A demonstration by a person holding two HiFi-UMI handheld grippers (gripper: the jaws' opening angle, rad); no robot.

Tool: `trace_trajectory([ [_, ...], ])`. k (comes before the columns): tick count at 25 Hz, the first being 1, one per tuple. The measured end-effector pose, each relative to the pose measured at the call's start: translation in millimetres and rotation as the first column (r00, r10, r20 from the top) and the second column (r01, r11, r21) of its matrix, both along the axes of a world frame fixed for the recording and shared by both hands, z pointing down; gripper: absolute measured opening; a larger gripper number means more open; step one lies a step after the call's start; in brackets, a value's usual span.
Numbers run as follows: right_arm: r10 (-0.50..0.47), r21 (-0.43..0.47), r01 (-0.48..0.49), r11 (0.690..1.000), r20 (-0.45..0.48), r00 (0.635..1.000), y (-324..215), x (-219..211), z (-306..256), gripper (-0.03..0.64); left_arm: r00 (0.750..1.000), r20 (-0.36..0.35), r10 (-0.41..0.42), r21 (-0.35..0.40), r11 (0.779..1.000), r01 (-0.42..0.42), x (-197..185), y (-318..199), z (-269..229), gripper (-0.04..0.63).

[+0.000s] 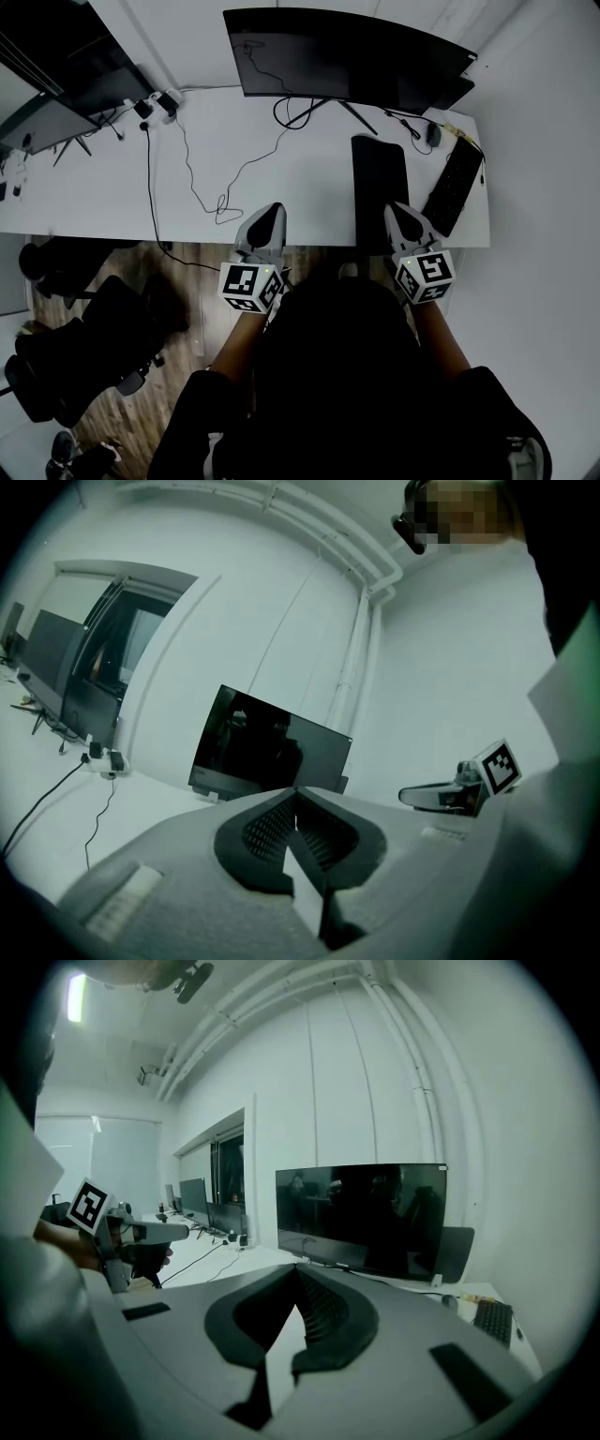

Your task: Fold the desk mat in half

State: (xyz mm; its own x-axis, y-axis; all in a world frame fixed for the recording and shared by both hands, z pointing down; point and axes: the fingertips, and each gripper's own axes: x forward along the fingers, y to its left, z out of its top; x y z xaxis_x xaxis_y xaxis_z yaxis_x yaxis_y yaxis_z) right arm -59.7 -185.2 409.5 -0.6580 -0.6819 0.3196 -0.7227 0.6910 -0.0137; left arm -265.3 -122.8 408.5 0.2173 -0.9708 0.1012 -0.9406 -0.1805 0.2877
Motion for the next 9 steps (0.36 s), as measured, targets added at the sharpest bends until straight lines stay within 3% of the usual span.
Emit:
trace_trajectory([
  [9,0.021,0.026,-0.021,0.999,0.006,1.000,19.2,-41.8,-16.7,-0.002,1.000,-0.019,-0.003,0.002,1.000,0.003,-44.4,35.5,-1.0,0.023],
])
